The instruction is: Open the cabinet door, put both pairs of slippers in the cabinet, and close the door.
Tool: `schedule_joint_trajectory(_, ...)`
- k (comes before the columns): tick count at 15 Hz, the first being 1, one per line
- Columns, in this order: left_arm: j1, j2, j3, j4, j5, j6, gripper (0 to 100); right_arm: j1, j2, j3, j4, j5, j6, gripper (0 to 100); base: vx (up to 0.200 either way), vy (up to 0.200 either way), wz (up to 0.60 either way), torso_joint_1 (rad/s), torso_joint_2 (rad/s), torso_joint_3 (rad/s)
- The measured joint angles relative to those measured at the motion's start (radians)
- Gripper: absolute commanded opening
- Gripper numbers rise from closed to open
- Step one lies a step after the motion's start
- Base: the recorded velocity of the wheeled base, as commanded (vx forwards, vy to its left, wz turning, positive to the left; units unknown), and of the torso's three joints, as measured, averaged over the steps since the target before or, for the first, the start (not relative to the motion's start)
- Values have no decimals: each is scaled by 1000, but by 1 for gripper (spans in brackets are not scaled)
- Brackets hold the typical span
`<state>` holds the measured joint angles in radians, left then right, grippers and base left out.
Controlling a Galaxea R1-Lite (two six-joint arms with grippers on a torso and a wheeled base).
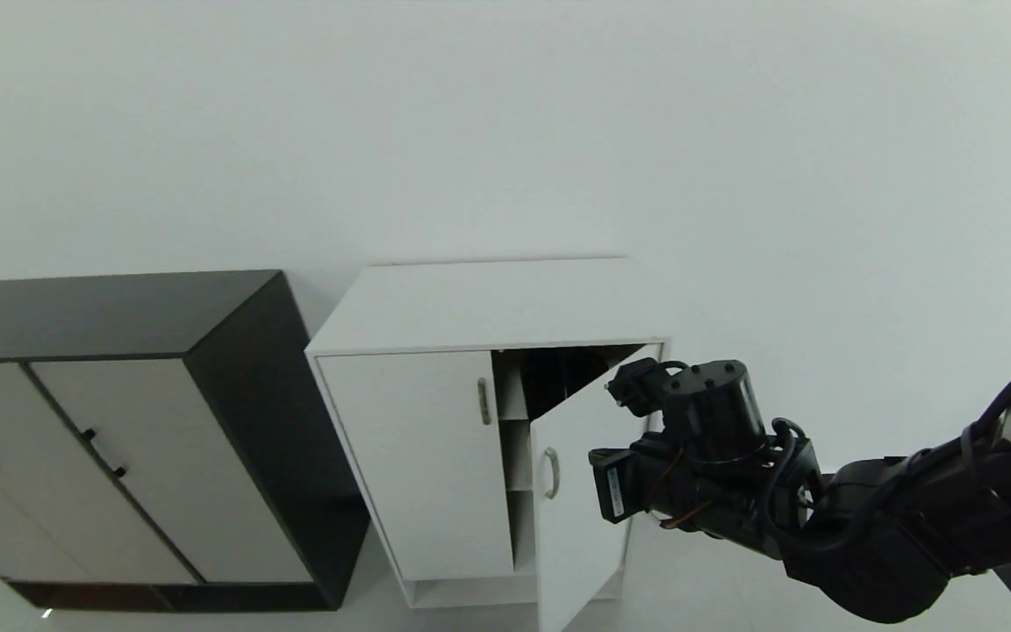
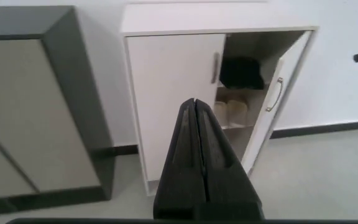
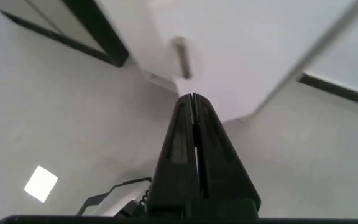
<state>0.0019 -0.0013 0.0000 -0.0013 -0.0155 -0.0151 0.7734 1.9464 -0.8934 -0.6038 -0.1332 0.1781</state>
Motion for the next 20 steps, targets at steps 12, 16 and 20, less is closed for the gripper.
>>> schedule_joint_trajectory(12,-1,0,0,0,0,3,0,-80,-34,243,-214,126,-94,0,100,0,0,0,1,2)
schedule_joint_trajectory(16,-1,0,0,0,0,3,0,-76,38,231,-246,130,-94,0,200,0,0,2,5,2)
schedule_joint_trajectory(20,-1,0,0,0,0,3,0,-74,66,231,-243,157,-94,0,100,0,0,1,1,1)
